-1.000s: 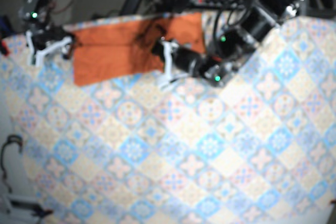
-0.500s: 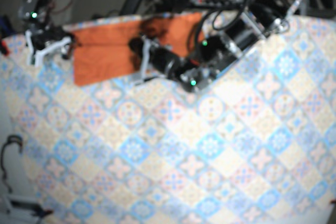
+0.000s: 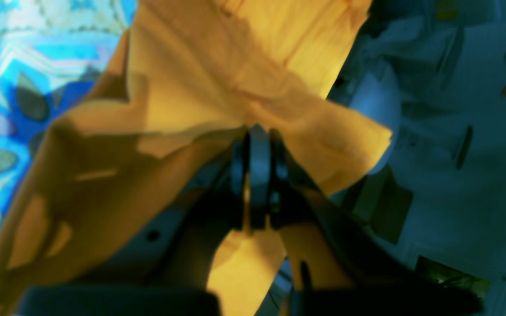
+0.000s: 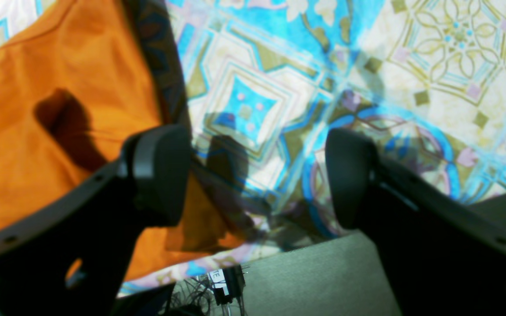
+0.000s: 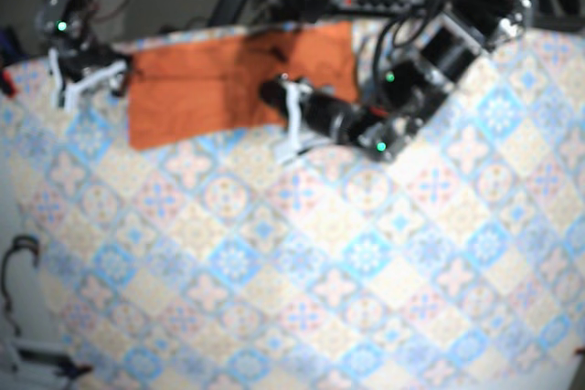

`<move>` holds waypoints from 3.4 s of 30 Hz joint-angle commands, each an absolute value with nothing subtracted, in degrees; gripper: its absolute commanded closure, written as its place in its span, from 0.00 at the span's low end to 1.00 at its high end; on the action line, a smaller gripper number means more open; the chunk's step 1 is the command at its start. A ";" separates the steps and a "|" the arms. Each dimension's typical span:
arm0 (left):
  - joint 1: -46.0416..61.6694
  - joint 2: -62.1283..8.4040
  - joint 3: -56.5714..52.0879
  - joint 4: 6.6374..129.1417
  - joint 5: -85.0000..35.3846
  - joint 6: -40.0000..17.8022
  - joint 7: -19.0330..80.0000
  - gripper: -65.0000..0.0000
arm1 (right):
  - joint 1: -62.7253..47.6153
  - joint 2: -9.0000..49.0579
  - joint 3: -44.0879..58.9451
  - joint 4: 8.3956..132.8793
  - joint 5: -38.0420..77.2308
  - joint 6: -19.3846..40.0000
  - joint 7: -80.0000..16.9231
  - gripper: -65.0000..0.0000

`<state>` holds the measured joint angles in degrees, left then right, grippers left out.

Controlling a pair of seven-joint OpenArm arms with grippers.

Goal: Fold the T-shirt properly

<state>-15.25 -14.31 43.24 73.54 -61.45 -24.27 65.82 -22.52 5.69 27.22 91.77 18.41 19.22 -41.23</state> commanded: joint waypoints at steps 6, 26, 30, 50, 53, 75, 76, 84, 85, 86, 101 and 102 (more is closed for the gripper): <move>-15.96 -10.24 46.37 74.15 -58.24 -24.84 65.19 1.00 | -21.85 6.37 27.47 92.70 19.12 19.38 -40.04 0.29; -14.11 -11.65 46.73 77.93 -52.09 -24.84 65.89 1.00 | -21.93 6.37 27.47 92.62 19.38 19.82 -40.40 0.29; -14.20 -12.53 44.79 79.43 -54.11 -24.84 66.68 1.00 | -21.93 6.55 27.38 92.35 19.56 23.96 -42.59 0.28; -9.27 -21.41 32.84 83.12 -55.25 -24.84 66.77 1.00 | -9.63 30.02 27.38 65.36 52.26 40.00 -62.11 0.04; -6.81 -21.93 29.58 85.67 -54.99 -24.84 66.77 0.99 | -6.46 30.29 25.36 61.14 52.26 40.00 -63.87 0.03; 4.53 -25.71 10.59 89.45 -55.25 -24.84 66.86 0.79 | -5.67 29.85 10.24 58.33 52.53 40.00 -63.25 0.03; 4.53 -25.71 10.59 89.45 -55.25 -24.84 66.86 0.79 | -6.11 29.67 10.33 58.33 52.62 40.00 -64.04 0.03; 4.62 -25.71 10.59 89.45 -55.25 -24.84 66.86 0.79 | -8.40 31.43 10.68 62.64 61.85 40.00 -67.12 0.03; 4.62 -25.71 10.59 89.45 -55.25 -24.84 66.86 0.79 | -8.48 31.52 10.68 62.64 62.37 40.00 -67.30 0.03; 4.62 -25.71 10.59 89.45 -55.25 -24.84 66.86 0.79 | -8.57 31.52 10.68 62.46 62.55 40.00 -67.47 0.03; 4.62 -25.80 10.59 89.45 -55.25 -24.84 66.86 0.79 | -8.75 29.93 10.42 63.87 68.35 40.00 -72.22 0.03; 4.62 -25.80 10.59 89.45 -55.25 -24.84 66.86 0.79 | -8.75 29.93 10.42 64.92 68.35 40.00 -72.48 0.03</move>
